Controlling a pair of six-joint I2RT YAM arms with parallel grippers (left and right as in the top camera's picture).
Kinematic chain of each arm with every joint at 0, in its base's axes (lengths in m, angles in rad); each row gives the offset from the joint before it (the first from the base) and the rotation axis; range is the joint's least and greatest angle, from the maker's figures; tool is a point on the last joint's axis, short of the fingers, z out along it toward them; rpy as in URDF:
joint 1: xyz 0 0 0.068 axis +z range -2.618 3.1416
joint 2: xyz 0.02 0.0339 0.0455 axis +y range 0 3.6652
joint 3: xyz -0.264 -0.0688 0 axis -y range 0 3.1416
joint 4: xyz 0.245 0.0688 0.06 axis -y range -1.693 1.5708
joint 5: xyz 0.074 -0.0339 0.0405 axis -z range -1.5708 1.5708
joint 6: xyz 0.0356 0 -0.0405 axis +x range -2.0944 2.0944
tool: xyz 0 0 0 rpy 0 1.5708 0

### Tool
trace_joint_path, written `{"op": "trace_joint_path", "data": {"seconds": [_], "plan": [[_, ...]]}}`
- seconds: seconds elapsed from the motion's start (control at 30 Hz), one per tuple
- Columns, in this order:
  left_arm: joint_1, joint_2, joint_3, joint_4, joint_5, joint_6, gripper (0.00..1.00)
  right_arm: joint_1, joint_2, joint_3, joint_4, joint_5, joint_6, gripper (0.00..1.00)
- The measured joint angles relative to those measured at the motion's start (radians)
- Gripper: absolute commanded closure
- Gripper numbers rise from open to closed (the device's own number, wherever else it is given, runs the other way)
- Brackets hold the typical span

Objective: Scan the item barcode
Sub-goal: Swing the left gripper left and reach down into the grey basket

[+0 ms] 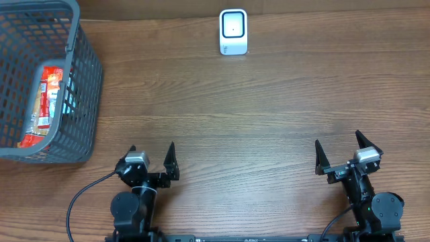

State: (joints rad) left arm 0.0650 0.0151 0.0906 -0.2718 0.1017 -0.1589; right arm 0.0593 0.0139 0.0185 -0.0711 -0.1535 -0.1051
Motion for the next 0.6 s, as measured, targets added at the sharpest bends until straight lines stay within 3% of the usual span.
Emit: {"op": "trace_joint_path", "data": {"seconds": [0.37, 0.6], "plan": [[0.0, 0.015, 0.224, -0.209, 0.016, -0.004, 0.0, 0.0, 0.0, 0.0, 0.0, 0.0, 0.001, 0.0], [0.0, 0.233, 0.423, -0.329, 0.045, -0.003, 0.0, 0.0, 0.0, 0.0, 0.0, 0.0, 0.0, 0.0]]}}
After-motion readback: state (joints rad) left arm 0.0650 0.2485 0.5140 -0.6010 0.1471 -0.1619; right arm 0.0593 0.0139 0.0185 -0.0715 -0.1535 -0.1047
